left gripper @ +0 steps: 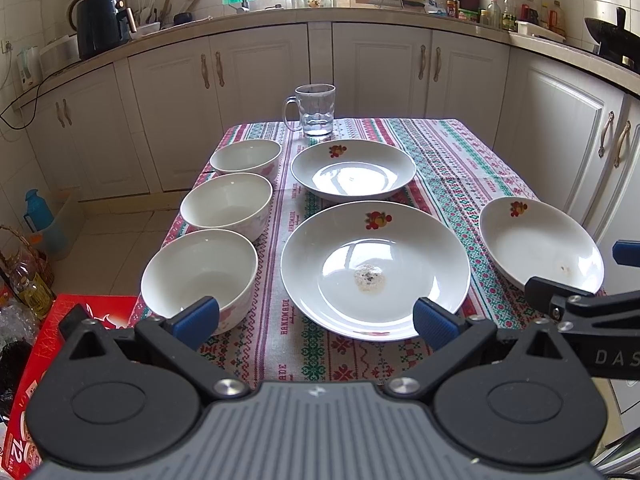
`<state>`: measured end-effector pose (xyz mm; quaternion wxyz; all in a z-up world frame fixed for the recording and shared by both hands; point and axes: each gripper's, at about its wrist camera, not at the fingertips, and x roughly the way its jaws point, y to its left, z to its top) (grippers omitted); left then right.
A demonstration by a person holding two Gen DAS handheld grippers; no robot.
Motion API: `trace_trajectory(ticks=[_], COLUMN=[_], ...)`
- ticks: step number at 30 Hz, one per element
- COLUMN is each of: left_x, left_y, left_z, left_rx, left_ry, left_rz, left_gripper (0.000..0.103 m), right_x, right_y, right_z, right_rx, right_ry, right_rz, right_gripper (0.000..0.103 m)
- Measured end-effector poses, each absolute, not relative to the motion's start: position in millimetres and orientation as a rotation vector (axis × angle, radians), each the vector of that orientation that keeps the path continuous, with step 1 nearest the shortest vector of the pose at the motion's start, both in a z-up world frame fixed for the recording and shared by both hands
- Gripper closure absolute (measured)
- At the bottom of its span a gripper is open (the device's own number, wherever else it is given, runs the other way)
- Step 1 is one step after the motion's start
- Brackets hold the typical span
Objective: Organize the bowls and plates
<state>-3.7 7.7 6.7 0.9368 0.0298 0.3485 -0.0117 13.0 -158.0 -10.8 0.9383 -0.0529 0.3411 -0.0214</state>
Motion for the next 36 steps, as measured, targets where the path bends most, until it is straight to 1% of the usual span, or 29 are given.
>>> trace_trajectory(ticks=[12,24,30,36], left_x=[0.4,14.5,25.4,39.9], left_y=[9.2,8.0,4.5,-5.3], left_z=[7.0,14.0,15.6,12.9], left_rx=[0.057,0.057,0.067,0.083], left_ry=[0.718,0.679,0.654,0.665], left_rz=[-0.049,-0.126,-0.181,-0.232], left_gripper=[0.001,0.001,0.001,0.001], right_x=[11.4,13.1,13.5,15.6], right_y=[-157.6,-159.5,-174.9,-201.9], right_z=[-10.8,-4.6,-3.7,-11.7], right_rx=[-0.112,-0.163,-0.202,-0.209], right_ry=[0.682,0.630,0.609,0.629], right_rz=[-0.033,0.030,0.041,0.016], right_gripper=[0.000,0.000,0.000,0.000])
